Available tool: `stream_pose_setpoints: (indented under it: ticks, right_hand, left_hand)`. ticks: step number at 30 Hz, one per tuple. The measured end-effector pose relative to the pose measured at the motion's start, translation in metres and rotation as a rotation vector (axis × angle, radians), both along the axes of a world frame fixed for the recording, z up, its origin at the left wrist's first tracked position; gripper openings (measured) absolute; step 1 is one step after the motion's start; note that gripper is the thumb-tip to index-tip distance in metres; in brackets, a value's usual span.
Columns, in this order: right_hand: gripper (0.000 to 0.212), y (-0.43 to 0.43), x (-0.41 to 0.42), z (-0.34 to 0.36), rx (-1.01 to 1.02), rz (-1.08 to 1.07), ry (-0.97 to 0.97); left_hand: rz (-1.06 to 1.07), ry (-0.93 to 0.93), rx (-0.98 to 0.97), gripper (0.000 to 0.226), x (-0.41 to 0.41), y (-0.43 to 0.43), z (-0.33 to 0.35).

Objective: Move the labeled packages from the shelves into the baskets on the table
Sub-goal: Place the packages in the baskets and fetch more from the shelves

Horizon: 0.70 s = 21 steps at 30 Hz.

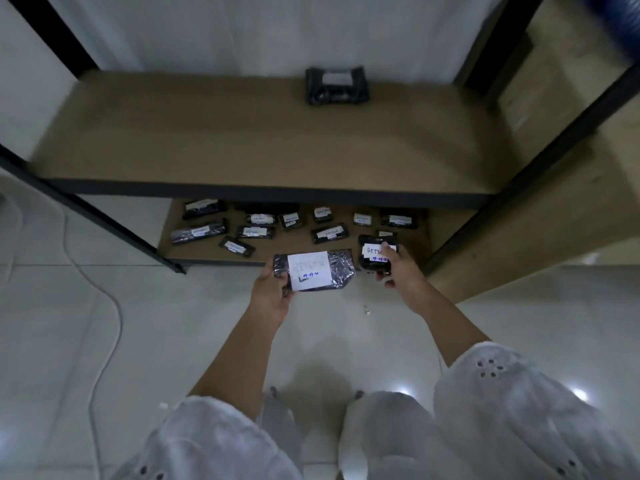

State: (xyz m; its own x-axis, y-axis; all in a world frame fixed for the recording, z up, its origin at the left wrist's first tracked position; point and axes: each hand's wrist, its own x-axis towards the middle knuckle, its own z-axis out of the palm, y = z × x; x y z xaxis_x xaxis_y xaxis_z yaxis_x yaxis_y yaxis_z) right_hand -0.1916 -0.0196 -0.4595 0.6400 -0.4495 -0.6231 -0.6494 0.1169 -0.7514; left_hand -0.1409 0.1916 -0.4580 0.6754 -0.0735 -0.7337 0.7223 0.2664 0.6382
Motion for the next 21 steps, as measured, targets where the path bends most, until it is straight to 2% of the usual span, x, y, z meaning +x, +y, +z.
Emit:
stream_pose_setpoints:
  ticks: [6, 10, 16, 21]
  right_hand:
    - [0.025, -0.013, -0.042, 0.130, 0.102, -0.141, -0.073]
    - [0.020, -0.028, -0.077, 0.194, 0.085, -0.220, -0.190]
    - [0.022, -0.064, -0.139, 0.264, -0.032, -0.255, -0.328]
    - [0.021, -0.102, -0.197, 0.303, -0.034, -0.286, -0.411]
  left_hand:
    - [0.026, -0.043, -0.033, 0.051, -0.038, -0.018, 0.136]
    - [0.027, -0.148, -0.091, 0.050, -0.068, -0.033, 0.211]
    - [-0.048, -0.258, -0.206, 0.048, -0.117, -0.061, 0.275]
    - [-0.100, -0.275, -0.281, 0.043, -0.160, -0.098, 0.303]
